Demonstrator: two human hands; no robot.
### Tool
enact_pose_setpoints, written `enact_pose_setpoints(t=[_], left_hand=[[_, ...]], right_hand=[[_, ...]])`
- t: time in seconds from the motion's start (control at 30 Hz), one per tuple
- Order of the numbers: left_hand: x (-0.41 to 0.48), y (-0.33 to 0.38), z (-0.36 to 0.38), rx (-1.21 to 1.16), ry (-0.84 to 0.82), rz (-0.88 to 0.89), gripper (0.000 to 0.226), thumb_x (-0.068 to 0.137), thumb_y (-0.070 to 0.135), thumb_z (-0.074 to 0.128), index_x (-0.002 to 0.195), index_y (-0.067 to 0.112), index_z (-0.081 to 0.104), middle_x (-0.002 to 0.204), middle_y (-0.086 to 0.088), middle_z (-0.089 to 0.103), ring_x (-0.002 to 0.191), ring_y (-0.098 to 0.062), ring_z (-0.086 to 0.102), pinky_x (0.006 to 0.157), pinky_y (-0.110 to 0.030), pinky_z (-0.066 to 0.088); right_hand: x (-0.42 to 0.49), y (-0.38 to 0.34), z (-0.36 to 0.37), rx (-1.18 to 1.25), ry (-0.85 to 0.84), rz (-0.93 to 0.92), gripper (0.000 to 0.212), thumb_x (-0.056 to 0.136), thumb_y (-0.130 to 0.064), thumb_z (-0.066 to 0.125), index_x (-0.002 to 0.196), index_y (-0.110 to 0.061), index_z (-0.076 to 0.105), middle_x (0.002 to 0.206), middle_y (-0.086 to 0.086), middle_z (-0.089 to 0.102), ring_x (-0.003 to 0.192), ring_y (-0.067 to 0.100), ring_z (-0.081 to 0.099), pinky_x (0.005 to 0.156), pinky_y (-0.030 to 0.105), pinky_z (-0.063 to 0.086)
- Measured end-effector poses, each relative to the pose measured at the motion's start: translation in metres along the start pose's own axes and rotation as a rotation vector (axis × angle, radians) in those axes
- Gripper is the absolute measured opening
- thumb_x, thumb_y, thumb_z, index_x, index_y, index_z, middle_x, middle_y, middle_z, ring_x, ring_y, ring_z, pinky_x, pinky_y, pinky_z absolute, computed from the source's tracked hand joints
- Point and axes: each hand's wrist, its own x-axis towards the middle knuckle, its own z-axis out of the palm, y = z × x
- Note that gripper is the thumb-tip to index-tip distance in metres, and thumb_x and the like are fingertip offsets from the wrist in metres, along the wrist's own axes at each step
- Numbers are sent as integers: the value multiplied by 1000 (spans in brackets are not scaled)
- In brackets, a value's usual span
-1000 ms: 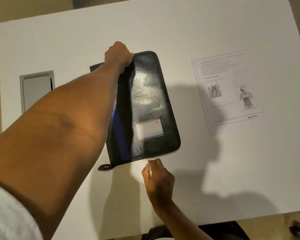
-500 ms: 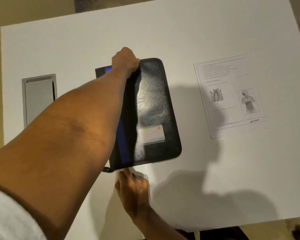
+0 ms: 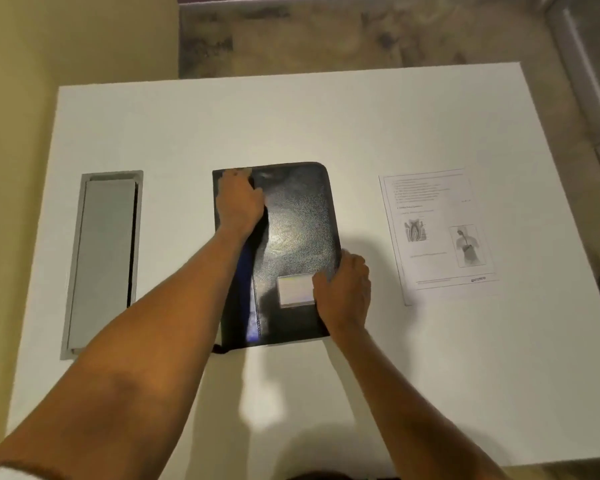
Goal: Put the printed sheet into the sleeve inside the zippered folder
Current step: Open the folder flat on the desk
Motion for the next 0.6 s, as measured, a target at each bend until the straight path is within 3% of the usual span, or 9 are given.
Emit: enact_pose_setpoints(t=[0.1,0.2,0.33,0.43,0.5,0.6], left_hand=[[-50,-30,-7,76,41,-195,43,92,17,58,134,9,58,140,-19,50,131,-39,46,105,-49,43],[-87,-55,-8,49,7,-349,34,92,16,58,123,0,60,130,-25,52,124,-45,49,101,-51,46],[-114,-74,-4,-94,-6,-349,24,93,17,61,103,-4,67,107,-26,63,101,-44,62,81,-46,55],[-121,-76,-3,-189,35,-342,15,88,13,64,90,-1,68,86,-21,67,77,-39,66,62,-35,46],[-124,-76,-1,-186,38,-342,14,88,13,64,94,1,69,88,-19,68,75,-37,66,63,-34,48],[-127,-76,4,-218,-3,-351,22,92,17,65,108,3,71,101,-16,70,84,-36,69,78,-43,62]], right_hand=[[19,7,-9,-23,-165,34,45,91,-33,63,125,-5,54,124,16,57,117,36,56,97,48,52],[29,11,-14,29,-264,48,39,91,-30,66,118,-3,58,120,16,56,112,37,58,93,49,53],[38,13,-15,123,-302,100,31,89,-25,66,111,-3,64,112,15,60,102,36,62,86,41,52],[42,15,-12,172,-288,125,26,89,-22,65,104,0,68,104,19,66,95,35,62,79,35,46],[42,17,-13,200,-272,152,21,88,-21,66,99,-3,67,102,17,66,92,31,60,77,32,42],[43,21,-16,206,-254,177,12,87,-21,66,88,-10,62,97,16,67,86,29,60,73,31,40]])
